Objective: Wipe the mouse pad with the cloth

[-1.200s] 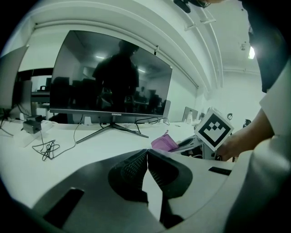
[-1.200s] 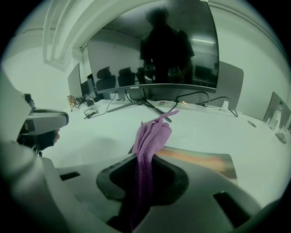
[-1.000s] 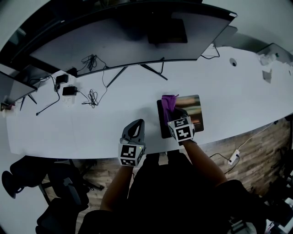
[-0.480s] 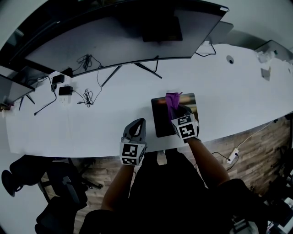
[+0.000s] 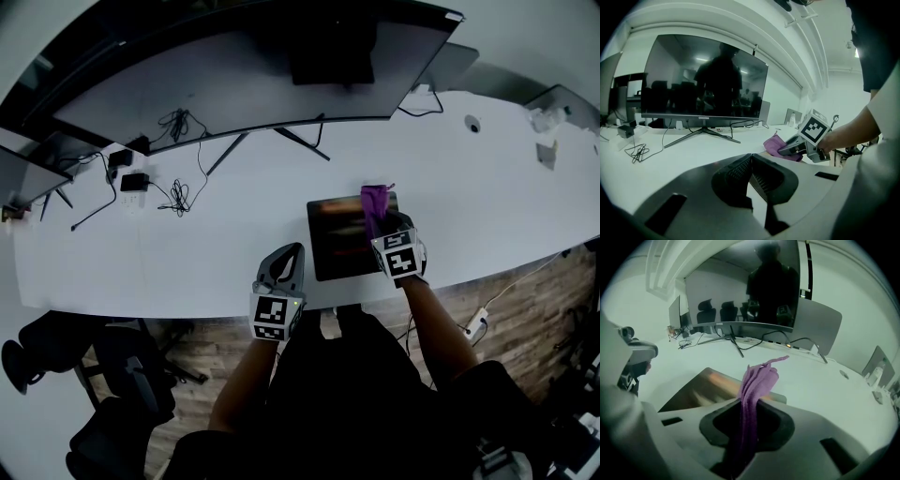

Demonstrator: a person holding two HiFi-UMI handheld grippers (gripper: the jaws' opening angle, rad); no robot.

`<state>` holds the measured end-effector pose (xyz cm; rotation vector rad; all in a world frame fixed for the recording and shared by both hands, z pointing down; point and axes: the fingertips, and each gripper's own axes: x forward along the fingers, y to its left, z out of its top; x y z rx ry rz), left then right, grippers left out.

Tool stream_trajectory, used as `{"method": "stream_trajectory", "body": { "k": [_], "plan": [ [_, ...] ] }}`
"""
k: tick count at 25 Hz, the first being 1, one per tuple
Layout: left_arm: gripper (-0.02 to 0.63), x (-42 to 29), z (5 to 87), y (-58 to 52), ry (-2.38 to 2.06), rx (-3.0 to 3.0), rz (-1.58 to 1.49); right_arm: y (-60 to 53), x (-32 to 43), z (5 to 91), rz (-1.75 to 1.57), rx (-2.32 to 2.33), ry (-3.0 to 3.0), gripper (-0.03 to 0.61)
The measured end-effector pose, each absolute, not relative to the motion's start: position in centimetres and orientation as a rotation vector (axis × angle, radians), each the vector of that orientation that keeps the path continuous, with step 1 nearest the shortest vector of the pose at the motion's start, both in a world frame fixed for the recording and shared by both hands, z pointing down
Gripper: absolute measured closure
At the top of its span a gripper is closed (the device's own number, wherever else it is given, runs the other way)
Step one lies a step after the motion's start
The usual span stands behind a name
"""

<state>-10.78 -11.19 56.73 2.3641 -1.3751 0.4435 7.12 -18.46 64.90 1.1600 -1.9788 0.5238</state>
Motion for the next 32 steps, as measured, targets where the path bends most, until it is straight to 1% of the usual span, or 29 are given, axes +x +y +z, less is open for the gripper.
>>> {"method": "stream_trajectory", "body": {
  "k": [18, 24, 32],
  "plan": [
    [0.592, -8.4, 57.2, -11.6, -1.359, 2.361, 0.428, -18.9, 13.5, 64.3, 0.480, 1.213, -1.922, 0.505],
    [0.592, -8.7, 57.5, -11.3, -1.356, 2.358, 0.435, -18.4, 12.5, 62.4, 0.535, 1.221, -1.984, 0.505],
    [0.592, -10.3, 56.8, -11.5, -1.376, 2.363, 0.443, -16.3, 7.4, 60.1, 0.601, 1.170, -2.099, 0.505]
  ]
}}
